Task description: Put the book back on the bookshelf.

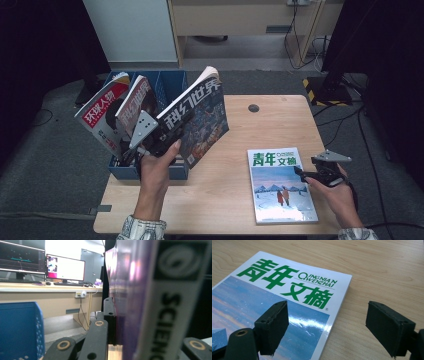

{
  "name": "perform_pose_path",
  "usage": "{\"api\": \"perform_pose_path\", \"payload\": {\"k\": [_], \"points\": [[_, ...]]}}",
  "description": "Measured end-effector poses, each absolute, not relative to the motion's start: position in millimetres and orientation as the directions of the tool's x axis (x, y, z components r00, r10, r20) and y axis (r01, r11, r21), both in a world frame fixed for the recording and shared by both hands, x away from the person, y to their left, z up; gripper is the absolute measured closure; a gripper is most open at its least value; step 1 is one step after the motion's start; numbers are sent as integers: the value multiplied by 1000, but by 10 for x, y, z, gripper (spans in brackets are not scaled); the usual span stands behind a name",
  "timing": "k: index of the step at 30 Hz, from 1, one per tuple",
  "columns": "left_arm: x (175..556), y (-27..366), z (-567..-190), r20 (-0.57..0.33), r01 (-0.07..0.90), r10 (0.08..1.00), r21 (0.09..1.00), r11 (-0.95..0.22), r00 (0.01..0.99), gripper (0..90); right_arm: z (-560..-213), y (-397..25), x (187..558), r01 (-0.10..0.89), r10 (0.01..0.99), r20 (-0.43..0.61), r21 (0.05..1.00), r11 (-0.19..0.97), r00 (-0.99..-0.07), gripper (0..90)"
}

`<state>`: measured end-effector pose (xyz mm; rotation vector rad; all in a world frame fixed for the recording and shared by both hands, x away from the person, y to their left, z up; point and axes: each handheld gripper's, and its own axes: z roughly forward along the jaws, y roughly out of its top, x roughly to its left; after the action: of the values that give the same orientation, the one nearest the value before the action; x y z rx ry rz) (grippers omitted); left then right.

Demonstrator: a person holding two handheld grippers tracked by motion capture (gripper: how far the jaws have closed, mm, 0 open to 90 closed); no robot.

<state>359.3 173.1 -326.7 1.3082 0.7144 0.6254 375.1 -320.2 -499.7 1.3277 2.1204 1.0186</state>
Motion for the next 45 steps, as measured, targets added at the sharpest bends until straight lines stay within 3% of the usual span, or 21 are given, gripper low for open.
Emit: {"api": "perform_pose_path", "payload": {"k": [45], "points": [[3424, 2422, -3200, -174, -1, 829, 979, 206, 532, 825, -5009, -3213, 3764, 573, 897, 7, 772, 276, -442, 189]]}}
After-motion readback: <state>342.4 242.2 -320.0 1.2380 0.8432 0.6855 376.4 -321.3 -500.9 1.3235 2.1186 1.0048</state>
